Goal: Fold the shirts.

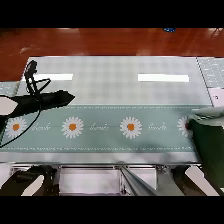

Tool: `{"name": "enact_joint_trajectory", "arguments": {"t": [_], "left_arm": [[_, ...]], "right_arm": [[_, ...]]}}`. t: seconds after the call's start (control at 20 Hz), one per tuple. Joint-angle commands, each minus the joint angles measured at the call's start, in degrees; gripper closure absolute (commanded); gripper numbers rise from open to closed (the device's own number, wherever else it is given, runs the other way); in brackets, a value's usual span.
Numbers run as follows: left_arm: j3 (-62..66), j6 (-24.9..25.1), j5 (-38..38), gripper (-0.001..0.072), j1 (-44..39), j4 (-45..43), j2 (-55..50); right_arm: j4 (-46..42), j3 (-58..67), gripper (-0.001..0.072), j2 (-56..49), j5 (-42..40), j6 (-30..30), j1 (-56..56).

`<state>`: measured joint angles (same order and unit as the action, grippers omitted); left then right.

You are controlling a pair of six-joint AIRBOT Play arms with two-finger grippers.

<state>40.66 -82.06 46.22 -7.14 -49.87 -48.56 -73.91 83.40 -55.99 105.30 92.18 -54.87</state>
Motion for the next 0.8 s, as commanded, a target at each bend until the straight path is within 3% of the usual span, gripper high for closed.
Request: {"name": "enact_joint_trajectory", "arguments": {"t": [0.0, 0.15, 0.2, 0.3, 0.6, 0.65, 0.7, 0.75], "left_arm": [[-0.02, 0.59, -1.09, 0.0689, -0.04, -0.04, -0.02], [-0.02, 1.88, -1.03, 0.0689, -0.04, -0.04, -0.02], [-0.02, 3.04, -1.01, 0.0690, -0.04, -0.02, -0.04], [-0.02, 3.19, -1.33, 0.0689, -0.02, -0.04, -0.04], [2.14, 3.45, -9.38, 0.0689, 1.29, -0.04, -2.03], [4.31, 4.39, -9.22, 0.0689, 2.40, -0.04, -2.69], [7.06, 5.18, -9.14, 0.0689, 3.65, -0.04, -3.28], [10.60, 5.16, -9.16, 0.0689, 5.05, -0.07, -3.78]], "right_arm": [[-20.26, -13.53, 0.0694, 8.37, 1.18, 1.25, -7.67], [-25.94, -21.55, 0.0693, 10.82, 1.25, 2.51, -8.94], [-27.36, -24.02, 0.0648, 10.86, 1.29, 3.19, -8.94], [-30.49, -27.67, 0.0294, 10.84, 1.29, 4.37, -8.94], [-28.26, -25.99, 0.0316, 7.74, -3.72, 4.44, -8.87], [-23.80, -23.32, 0.0406, 6.32, -5.95, 4.42, -8.87], [-17.18, -19.91, 0.0585, 4.72, -8.55, 4.37, -8.57], [-9.73, -16.24, 0.0679, 3.15, -11.82, 3.43, -7.13]]}}
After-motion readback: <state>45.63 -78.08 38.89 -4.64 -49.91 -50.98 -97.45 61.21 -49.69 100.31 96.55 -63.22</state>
